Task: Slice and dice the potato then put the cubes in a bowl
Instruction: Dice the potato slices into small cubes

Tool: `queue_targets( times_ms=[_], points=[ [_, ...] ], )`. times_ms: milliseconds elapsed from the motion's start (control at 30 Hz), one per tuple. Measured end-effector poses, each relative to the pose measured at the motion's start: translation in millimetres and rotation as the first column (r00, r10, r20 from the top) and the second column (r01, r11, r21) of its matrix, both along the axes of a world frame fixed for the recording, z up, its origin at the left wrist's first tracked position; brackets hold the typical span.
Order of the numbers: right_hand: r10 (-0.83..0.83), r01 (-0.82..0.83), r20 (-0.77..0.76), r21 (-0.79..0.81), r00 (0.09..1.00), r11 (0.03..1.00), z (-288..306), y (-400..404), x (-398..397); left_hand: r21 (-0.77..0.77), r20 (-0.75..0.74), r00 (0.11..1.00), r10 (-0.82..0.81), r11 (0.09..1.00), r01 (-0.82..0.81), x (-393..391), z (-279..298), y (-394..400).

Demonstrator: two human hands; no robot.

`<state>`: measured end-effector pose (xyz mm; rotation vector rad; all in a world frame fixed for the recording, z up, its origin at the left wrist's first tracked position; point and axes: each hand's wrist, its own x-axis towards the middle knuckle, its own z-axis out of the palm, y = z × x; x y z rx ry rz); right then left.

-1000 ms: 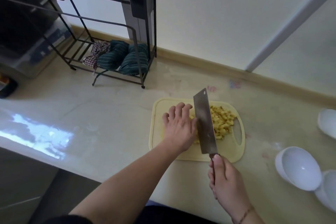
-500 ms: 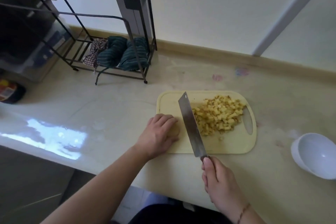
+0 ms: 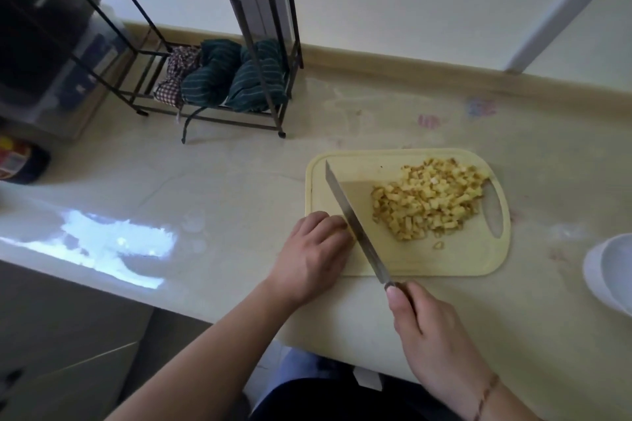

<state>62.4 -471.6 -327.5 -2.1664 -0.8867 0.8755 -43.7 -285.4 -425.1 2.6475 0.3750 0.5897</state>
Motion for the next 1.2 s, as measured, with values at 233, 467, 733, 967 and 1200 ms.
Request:
queue_targets(
  times_ms=[233, 467, 733, 967, 1200],
  points=[
    [0.013, -0.013, 0.029, -0.016, 0.999, 1.000, 1, -5, -9, -0.049, 0.005, 1.000, -0.016, 0.999, 0.016, 4, 1, 1],
    [0.021, -0.015, 0.078, -0.069, 0.997, 0.997, -3, -11, -14, -0.059, 0.042, 0.999, 0.026, 0.998, -0.023, 7, 3, -5],
    [0.009, -0.008, 0.018, -0.031, 1.000, 0.999, -10, 22, 6, -0.077, 0.032, 0.999, 0.026, 0.997, -0.023, 3, 4, -4],
    [0.029, -0.029, 0.005, -0.002, 1.000, 1.000, 0, 13, 1, -0.093, 0.032, 0.999, 0.013, 0.996, -0.010, -2, 7, 2],
    [0.033, -0.034, -0.003, -0.033, 0.999, 0.999, 0, 2, -7, -0.084, 0.021, 0.999, -0.024, 0.996, 0.026, 2, 8, 6]
  ],
)
